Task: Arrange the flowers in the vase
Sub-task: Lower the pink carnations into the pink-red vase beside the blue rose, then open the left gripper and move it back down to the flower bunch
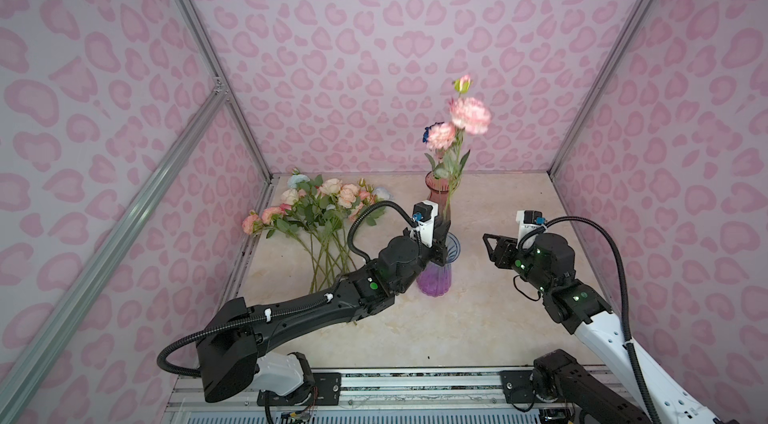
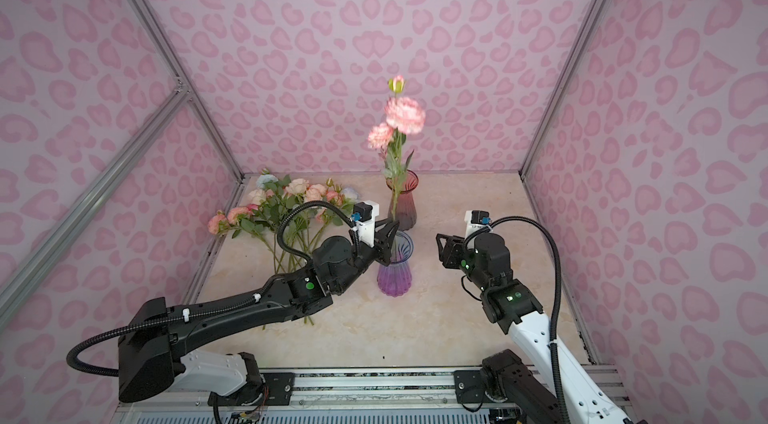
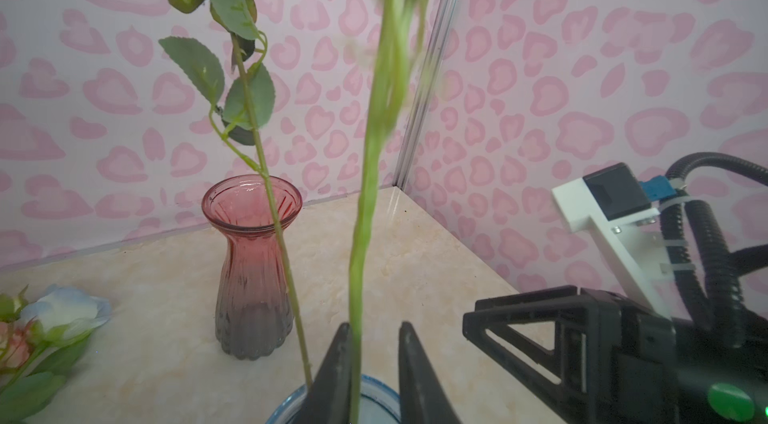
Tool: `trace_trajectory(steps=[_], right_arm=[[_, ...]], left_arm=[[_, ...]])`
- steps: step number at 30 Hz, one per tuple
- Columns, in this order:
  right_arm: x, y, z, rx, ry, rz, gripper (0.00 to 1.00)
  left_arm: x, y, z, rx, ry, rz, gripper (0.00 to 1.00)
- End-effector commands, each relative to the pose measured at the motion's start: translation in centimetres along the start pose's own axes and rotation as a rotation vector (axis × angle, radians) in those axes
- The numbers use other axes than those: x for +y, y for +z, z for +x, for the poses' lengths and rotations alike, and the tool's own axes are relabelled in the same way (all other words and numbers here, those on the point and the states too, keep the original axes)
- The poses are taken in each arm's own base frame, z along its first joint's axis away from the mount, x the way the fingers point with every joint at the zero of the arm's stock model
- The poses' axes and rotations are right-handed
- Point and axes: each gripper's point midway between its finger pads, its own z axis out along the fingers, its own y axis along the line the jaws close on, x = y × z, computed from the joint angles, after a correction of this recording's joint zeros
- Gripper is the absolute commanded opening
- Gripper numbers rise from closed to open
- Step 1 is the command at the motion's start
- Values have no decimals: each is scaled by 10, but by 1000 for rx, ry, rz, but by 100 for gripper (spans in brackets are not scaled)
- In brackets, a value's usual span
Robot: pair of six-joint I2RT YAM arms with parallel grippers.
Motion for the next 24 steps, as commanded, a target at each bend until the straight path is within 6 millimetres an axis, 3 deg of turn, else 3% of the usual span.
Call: trace_trajectory(steps=[1,8,15,17,19,22,24], right_arm=[[2,2,-1,-4,3,-14,52],[6,2,-2,-8,6,-21,52],[15,-2,-2,-15,-20,-31,52],[17,-6,-1,-18,-32,-32,52],[17,-12,-1,-30,-40,-27,53],[15,-18,0,-48,-42,-17,53],[13,-20,3,-47,-42,-14,53]], left_arm=[[11,-5,5,20,-5,-49,27],[19,-18,9,32,-20,-69,30],[46,-56,4,20,-20,-142,30],[67,-74,6,13,-18,-222,35],[95,-94,7,6,-22,-349,51],[156,-127,27,93,-69,-580,68],[197,-151,43,151,-169,-706,71]])
